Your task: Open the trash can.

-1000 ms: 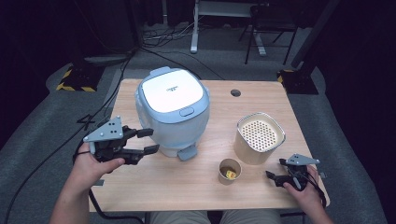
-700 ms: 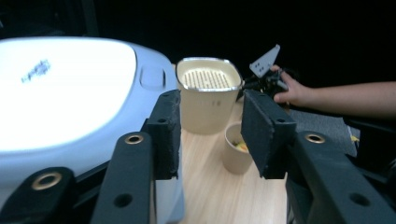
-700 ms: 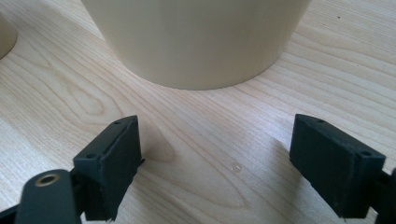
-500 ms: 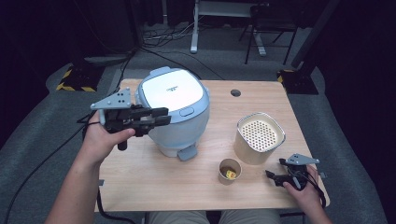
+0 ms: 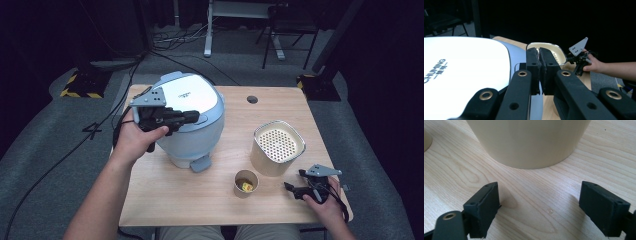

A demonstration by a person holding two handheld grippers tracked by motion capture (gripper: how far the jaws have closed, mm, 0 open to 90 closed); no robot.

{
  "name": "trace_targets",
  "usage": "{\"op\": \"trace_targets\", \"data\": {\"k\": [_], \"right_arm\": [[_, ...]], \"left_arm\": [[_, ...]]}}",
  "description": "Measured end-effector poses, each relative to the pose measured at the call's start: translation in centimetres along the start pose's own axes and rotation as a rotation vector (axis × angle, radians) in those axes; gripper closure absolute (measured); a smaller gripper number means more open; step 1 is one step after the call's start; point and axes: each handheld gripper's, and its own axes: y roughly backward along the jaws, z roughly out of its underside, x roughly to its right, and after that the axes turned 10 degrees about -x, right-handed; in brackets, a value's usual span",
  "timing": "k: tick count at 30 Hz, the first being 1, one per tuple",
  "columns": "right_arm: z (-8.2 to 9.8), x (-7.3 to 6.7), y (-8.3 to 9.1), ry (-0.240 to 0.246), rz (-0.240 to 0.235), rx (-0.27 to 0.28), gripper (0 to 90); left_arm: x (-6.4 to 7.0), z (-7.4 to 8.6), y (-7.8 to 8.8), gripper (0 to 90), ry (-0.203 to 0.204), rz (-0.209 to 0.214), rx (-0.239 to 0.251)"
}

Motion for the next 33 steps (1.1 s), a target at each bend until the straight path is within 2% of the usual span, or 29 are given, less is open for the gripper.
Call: {"op": "trace_targets", "data": {"k": [2,6,8,9,13,17,21,25,28,29,30,33], "right_arm": [[0.0,0.0,0.0,0.000,0.000,0.000,16.8],[0.0,0.0,0.0,0.000,0.000,0.000,16.8],[0.0,0.0,0.0,-0.001,0.000,0.000,16.8],[0.0,0.0,0.0,0.000,0.000,0.000,16.8],[0.0,0.0,0.0,-0.001,0.000,0.000,16.8],[0.0,0.0,0.0,-0.001,0.000,0.000,16.8],[0.0,0.0,0.0,-0.001,0.000,0.000,16.9],[0.0,0.0,0.0,0.000,0.000,0.000,16.8],[0.0,0.0,0.0,0.000,0.000,0.000,16.8],[0.0,0.0,0.0,-0.001,0.000,0.000,16.8],[0.0,0.0,0.0,0.000,0.000,0.000,16.8],[0.0,0.0,0.0,-0.001,0.000,0.000,16.8]], "left_arm": [[-0.2,-0.1,-0.6,87.3,0.003,0.003,-0.013],[-0.5,-0.2,-1.2,88.7,0.004,-0.025,-0.049],[-0.5,-0.4,-1.1,87.8,-0.002,-0.041,-0.068],[-0.3,-0.5,-1.1,87.9,-0.013,-0.067,-0.101],[-0.2,-0.8,-1.2,88.5,-0.016,-0.078,-0.120],[-0.1,-0.8,-1.3,89.6,-0.017,-0.069,-0.129],[0.0,-0.9,-1.3,89.8,-0.051,-0.082,-0.145],[0.0,-0.9,-1.3,89.4,-0.058,-0.091,-0.136],[0.4,-0.9,-1.2,81.9,-0.061,-0.113,-0.136],[0.7,-1.0,-1.2,81.9,-0.065,-0.122,-0.139],[1.1,-1.0,-1.3,75.5,-0.067,-0.131,-0.145],[1.7,-1.0,-1.0,68.8,-0.055,-0.112,-0.116]]}}
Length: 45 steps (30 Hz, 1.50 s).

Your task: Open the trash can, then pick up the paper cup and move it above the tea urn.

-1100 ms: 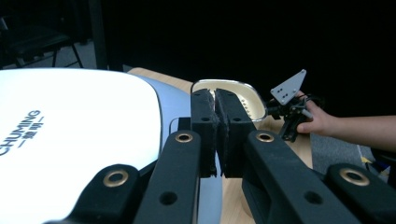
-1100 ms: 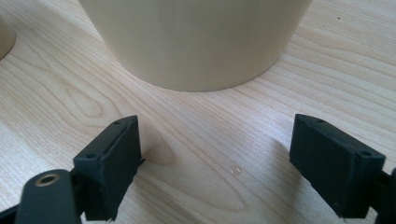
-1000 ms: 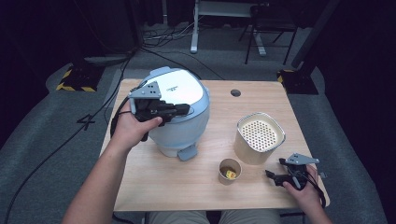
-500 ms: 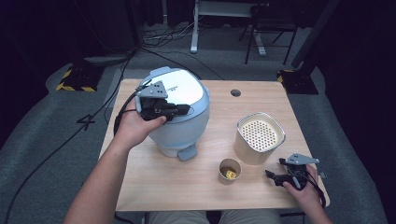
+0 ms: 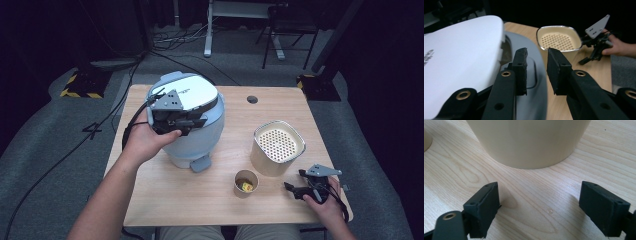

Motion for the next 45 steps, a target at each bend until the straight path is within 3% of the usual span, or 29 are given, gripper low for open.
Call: {"op": "trace_targets", "data": {"k": [1,4,6,10,13,18,20,28,35,38,45], "right_arm": [[0.0,0.0,0.0,0.000,0.000,0.000,16.8],[0.0,0.0,0.0,0.000,0.000,0.000,16.8],[0.0,0.0,0.0,0.001,0.000,0.000,16.8],[0.0,0.0,0.0,0.000,0.000,0.000,16.8],[0.0,0.0,0.0,0.000,0.000,0.000,16.8],[-0.1,0.0,-0.1,0.000,0.001,0.000,16.8],[-0.1,0.0,-0.1,0.000,0.001,0.000,16.8],[-0.1,0.0,-0.1,-0.001,0.003,0.000,16.8],[-0.2,0.0,-0.1,-0.001,0.008,-0.002,17.1],[-0.1,-0.2,0.0,-0.010,0.013,-0.001,17.9],[-0.3,-0.4,0.2,-0.033,0.025,-0.024,19.9]], "left_arm": [[0.0,0.0,0.0,64.9,0.000,0.000,0.000],[0.6,0.2,0.8,62.0,0.010,0.016,0.108],[0.7,0.2,1.1,60.7,0.020,0.025,0.109],[1.3,0.8,2.6,54.5,0.032,0.040,0.166],[1.5,1.1,3.3,52.1,0.035,0.034,0.170],[2.0,2.6,4.9,46.9,0.040,-0.002,0.158],[2.3,3.9,5.6,45.0,0.054,-0.013,0.148],[3.2,7.2,6.4,39.2,0.071,-0.030,0.121],[3.6,10.1,5.3,35.2,0.106,-0.058,0.066],[3.3,12.4,3.8,34.1,0.149,-0.079,0.020],[3.2,15.3,1.7,32.4,0.210,-0.107,-0.017]]}}
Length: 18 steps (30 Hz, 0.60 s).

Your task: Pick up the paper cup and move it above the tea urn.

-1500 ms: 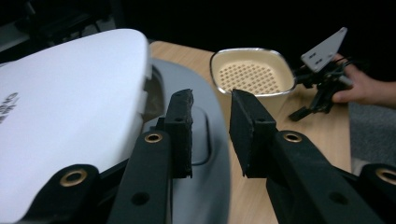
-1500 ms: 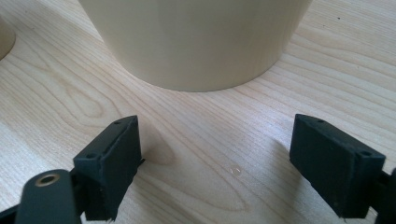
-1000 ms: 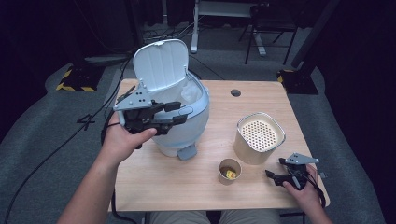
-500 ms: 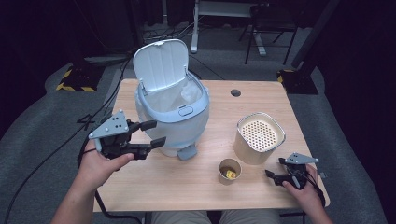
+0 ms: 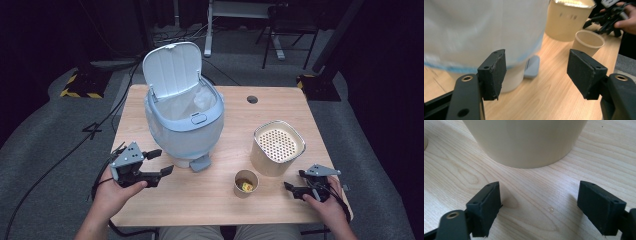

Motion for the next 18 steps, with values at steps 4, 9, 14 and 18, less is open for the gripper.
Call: {"op": "trace_targets", "data": {"k": [4,9,14,18], "right_arm": [[-0.1,0.0,0.4,-0.007,-0.004,-0.034,22.5],[0.0,0.0,0.9,-0.006,-0.024,-0.054,22.7],[-0.1,-0.5,1.5,0.039,-0.032,-0.045,21.5],[-0.2,-0.8,1.8,0.067,-0.032,-0.042,21.1]], "left_arm": [[-0.3,2.0,-1.7,32.0,0.050,-0.021,-0.026],[-0.8,3.5,-3.6,31.4,0.094,-0.073,-0.083],[-1.2,4.8,-4.9,30.3,0.093,-0.105,-0.155],[-1.3,5.3,-5.4,29.1,0.082,-0.121,-0.196]]}}
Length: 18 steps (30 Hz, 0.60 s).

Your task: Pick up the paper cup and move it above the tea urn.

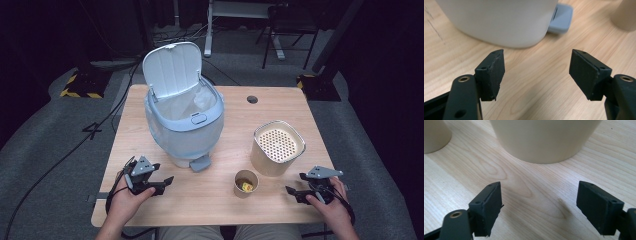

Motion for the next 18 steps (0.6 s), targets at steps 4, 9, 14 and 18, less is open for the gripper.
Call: {"op": "trace_targets", "data": {"k": [4,9,14,18], "right_arm": [[-0.1,-0.4,0.0,0.022,-0.016,-0.001,20.7],[-0.3,-1.0,0.1,0.073,-0.031,0.011,20.6],[-0.5,-1.5,0.3,0.079,-0.032,0.025,20.6],[-0.8,-2.2,0.6,0.087,-0.045,0.039,20.7]], "left_arm": [[0.0,0.3,-0.8,28.5,-0.020,-0.012,-0.045],[0.0,0.4,-1.7,27.3,-0.048,-0.015,-0.088],[-0.3,0.8,-2.4,25.3,-0.043,-0.029,-0.124],[-0.4,1.2,-2.9,21.8,-0.039,-0.039,-0.127]]}}
